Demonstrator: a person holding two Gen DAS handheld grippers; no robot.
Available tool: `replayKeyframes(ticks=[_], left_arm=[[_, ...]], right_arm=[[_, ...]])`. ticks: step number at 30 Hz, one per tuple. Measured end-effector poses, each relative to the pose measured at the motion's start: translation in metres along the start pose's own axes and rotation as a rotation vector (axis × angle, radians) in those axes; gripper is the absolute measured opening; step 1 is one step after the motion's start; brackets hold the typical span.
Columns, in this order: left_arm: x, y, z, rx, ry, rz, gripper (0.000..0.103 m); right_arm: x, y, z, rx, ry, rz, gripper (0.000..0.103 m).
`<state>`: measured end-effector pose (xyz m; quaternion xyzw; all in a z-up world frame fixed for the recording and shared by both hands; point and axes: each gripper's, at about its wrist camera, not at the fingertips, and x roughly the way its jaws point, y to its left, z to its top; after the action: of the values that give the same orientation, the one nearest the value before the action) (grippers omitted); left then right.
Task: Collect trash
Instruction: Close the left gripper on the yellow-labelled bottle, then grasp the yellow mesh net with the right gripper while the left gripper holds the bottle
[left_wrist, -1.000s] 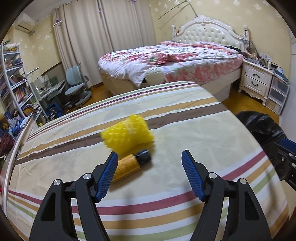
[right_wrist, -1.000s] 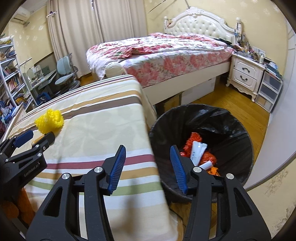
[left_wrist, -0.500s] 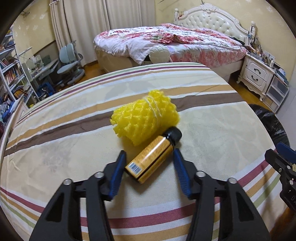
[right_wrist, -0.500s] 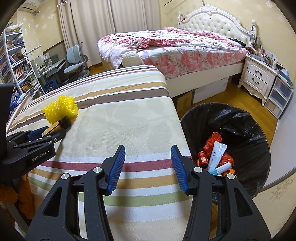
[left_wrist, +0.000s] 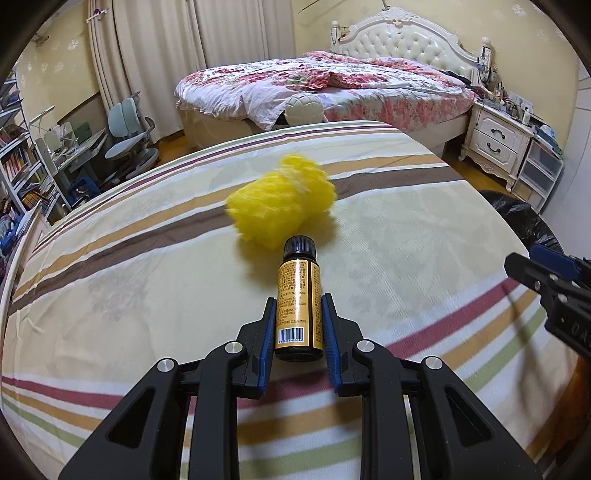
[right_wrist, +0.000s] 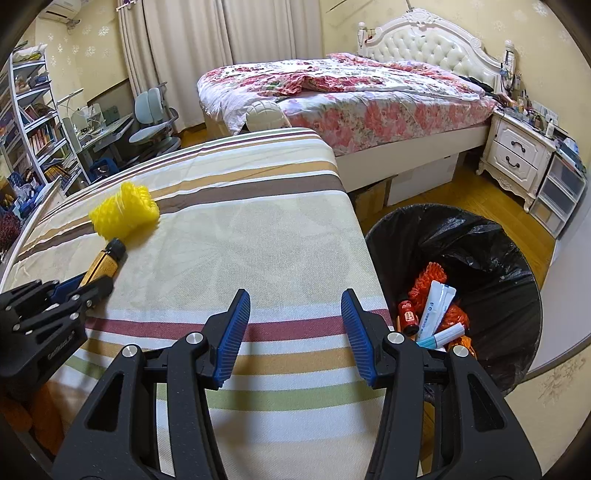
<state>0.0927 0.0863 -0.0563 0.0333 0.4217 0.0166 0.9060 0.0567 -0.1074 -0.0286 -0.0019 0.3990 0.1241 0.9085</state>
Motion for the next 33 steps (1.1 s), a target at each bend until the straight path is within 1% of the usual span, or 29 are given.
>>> replayKeyframes(ticks=[8,14,15,16,18,20,21,23,25,26,29,30,33], left_arm=[[-0.014,0.031,-0.019,-0.072,0.004,0.031,0.025],[-0.011,0.051,-0.019,-0.129,0.015,0.041,0.025],[-0.010,0.052,-0.017,-0.137,0.017,0.044,0.031],[-0.009,0.054,-0.016,-0.146,0.021,0.045,0.041],[-0.006,0.057,-0.014,-0.166,0.025,0.040,0.047],[-0.005,0.060,-0.012,-0.178,0.025,0.037,0.047],[-0.004,0.062,-0.011,-0.182,0.024,0.037,0.047],[-0.004,0.065,-0.012,-0.181,0.019,0.040,0.040],[-0.004,0.065,-0.013,-0.173,0.015,0.053,0.027],[-0.004,0.066,-0.014,-0.169,0.012,0.053,0.025],[-0.006,0.070,-0.015,-0.168,0.007,0.042,0.025],[-0.006,0.072,-0.014,-0.168,0.007,0.046,0.025],[-0.004,0.082,-0.011,-0.172,0.003,0.065,0.025]], right_arm=[[0.000,0.007,-0.002,-0.019,0.005,0.004,0.050],[0.001,0.015,-0.003,-0.037,0.013,0.008,0.050],[0.001,0.017,-0.002,-0.040,0.015,0.010,0.050],[0.002,0.019,-0.002,-0.043,0.016,0.012,0.050],[0.002,0.024,-0.002,-0.051,0.017,0.016,0.050],[0.003,0.029,-0.001,-0.062,0.020,0.021,0.052],[0.004,0.032,-0.001,-0.068,0.021,0.022,0.055],[0.005,0.037,-0.001,-0.080,0.022,0.026,0.057],[0.007,0.043,0.000,-0.093,0.024,0.033,0.057],[0.008,0.046,0.001,-0.099,0.026,0.037,0.058],[0.011,0.058,0.003,-0.123,0.034,0.058,0.061],[0.013,0.063,0.004,-0.132,0.035,0.066,0.065],[0.018,0.081,0.007,-0.174,0.041,0.088,0.069]])
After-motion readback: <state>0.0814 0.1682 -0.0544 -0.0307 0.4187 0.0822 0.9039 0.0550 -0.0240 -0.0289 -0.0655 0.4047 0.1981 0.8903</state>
